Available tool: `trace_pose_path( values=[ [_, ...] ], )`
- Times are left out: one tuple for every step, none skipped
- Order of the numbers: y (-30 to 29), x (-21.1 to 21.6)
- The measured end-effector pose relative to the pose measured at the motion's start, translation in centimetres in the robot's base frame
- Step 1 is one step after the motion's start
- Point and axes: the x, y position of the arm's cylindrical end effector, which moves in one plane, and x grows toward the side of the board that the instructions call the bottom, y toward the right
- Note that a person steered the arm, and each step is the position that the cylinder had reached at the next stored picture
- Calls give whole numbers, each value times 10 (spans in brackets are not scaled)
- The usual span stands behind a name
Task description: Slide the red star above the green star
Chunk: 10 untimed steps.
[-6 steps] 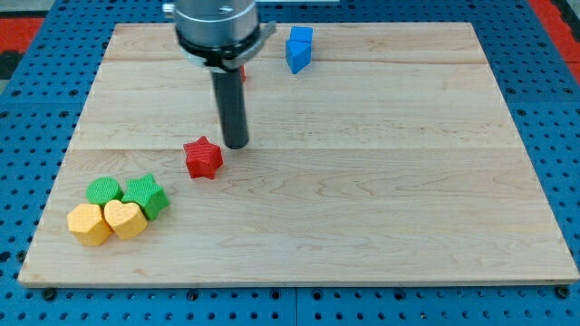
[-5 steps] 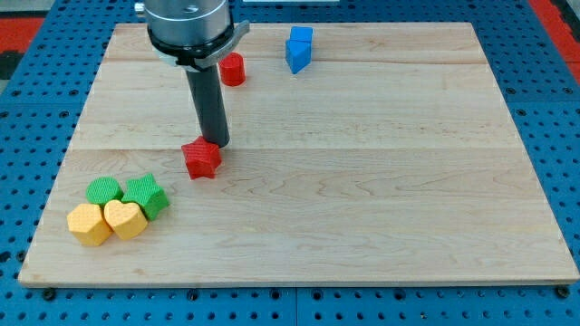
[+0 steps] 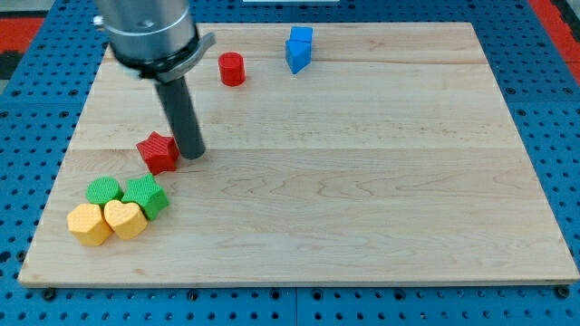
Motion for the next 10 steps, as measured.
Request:
trace_pose_path(
  values=[
    [8,-13],
    [-15,0],
    [-33,1],
    [-28,-11],
    [-39,-14],
    [-59,-14],
    [-59,7],
    [-51,23],
    [-51,35],
    [-50,42]
  ],
)
